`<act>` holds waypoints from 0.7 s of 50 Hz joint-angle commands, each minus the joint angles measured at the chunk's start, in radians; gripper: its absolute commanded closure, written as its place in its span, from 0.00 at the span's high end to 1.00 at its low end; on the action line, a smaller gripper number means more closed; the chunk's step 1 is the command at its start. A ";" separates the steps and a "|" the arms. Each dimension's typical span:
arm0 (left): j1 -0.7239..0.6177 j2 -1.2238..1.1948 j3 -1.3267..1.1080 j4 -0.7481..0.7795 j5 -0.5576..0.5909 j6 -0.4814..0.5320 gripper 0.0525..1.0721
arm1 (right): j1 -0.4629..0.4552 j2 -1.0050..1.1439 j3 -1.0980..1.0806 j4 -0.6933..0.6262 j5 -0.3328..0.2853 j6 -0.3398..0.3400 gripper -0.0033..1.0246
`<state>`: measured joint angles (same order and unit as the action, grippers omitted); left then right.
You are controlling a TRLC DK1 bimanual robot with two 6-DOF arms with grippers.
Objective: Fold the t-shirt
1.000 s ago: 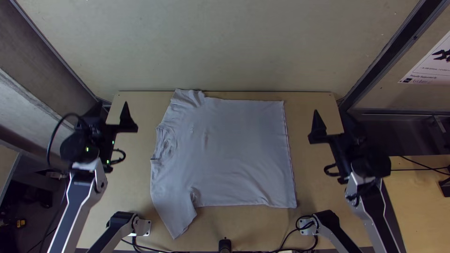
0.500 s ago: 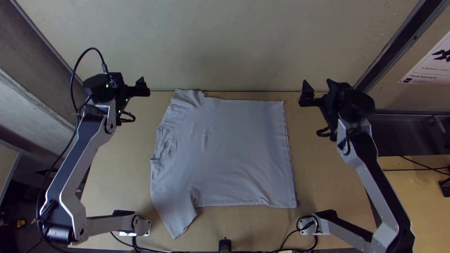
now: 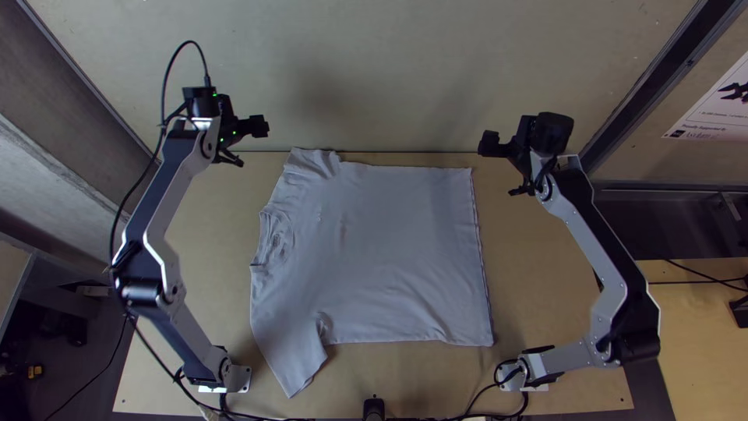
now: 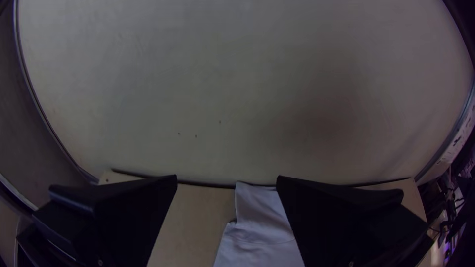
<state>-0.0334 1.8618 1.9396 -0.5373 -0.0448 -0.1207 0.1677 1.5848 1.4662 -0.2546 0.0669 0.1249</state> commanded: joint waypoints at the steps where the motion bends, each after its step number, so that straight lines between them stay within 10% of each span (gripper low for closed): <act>1: -0.005 0.123 0.148 -0.076 0.003 -0.048 0.94 | -0.019 0.073 0.077 -0.044 -0.022 0.065 0.96; 35: -0.019 0.491 0.334 -0.101 0.026 -0.050 0.80 | -0.030 0.282 0.200 -0.226 -0.099 0.223 0.96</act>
<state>-0.0570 2.3180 2.2410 -0.6548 -0.0257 -0.1509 0.1410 1.8412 1.6432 -0.4732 -0.0204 0.3183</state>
